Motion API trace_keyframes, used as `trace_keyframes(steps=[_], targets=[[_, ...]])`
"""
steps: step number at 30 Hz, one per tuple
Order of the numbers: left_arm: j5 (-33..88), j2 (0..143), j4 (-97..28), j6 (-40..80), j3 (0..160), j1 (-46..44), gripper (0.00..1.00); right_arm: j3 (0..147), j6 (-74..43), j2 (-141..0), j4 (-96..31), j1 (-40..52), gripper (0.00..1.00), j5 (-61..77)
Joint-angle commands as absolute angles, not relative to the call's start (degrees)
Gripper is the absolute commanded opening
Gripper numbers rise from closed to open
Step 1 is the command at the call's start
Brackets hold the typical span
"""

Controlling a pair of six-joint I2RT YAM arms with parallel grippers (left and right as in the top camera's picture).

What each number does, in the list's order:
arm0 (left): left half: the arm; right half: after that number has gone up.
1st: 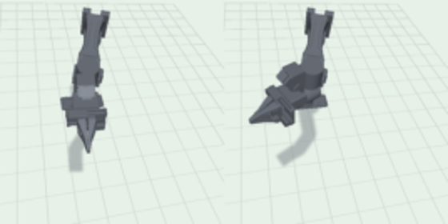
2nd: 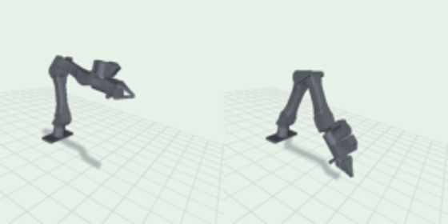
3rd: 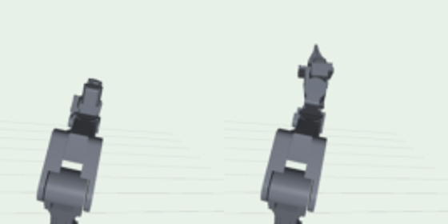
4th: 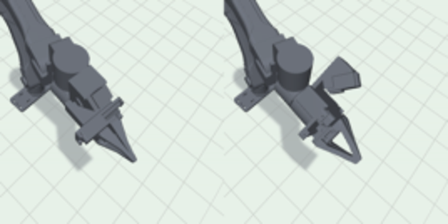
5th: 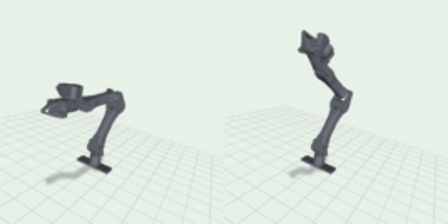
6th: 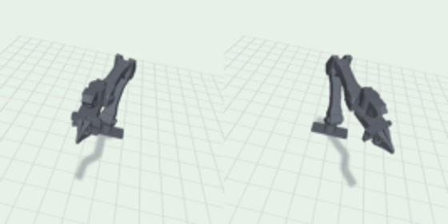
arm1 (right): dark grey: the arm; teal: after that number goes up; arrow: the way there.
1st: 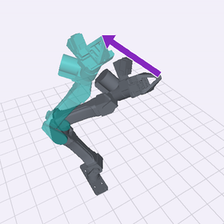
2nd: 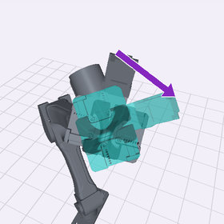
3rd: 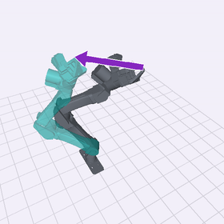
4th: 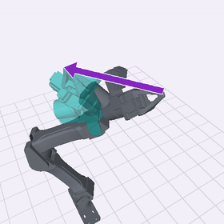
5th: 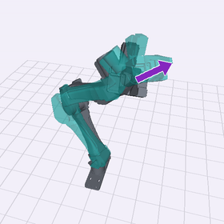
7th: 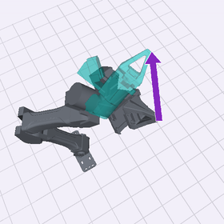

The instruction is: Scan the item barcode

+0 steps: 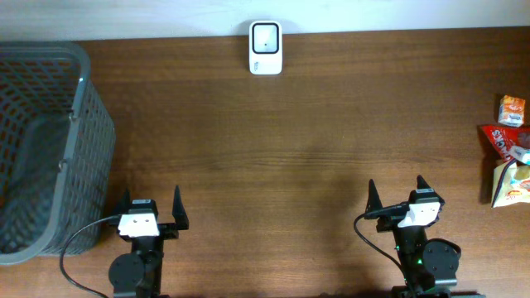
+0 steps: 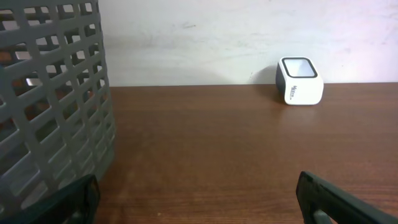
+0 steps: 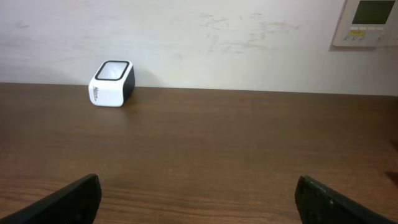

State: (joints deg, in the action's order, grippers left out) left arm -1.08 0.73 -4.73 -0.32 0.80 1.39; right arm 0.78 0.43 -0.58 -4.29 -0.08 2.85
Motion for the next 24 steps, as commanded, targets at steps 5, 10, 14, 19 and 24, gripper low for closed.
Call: trace_keyframes(steps=[5,10,14,19,24], targets=[[-1.3,0.3,-5.0,1.5,0.5,3.3,0.99,0.3,0.4,-0.2,-4.4,-0.4,0.99,2.8],[-0.8,0.3,-5.0,1.5,0.5,3.0,0.99,0.3,0.4,-0.2,-4.4,-0.4,0.98,2.8],[-0.6,0.3,-5.0,2.4,0.5,2.8,0.99,0.3,0.4,-0.2,-4.4,-0.4,0.98,2.8],[-0.6,0.3,-5.0,2.3,0.5,0.4,0.99,0.3,0.4,-0.2,-4.4,-0.4,0.98,2.8],[-1.1,0.3,-5.0,2.4,0.5,0.4,0.99,0.3,0.4,-0.2,-4.4,-0.4,0.99,2.8]])
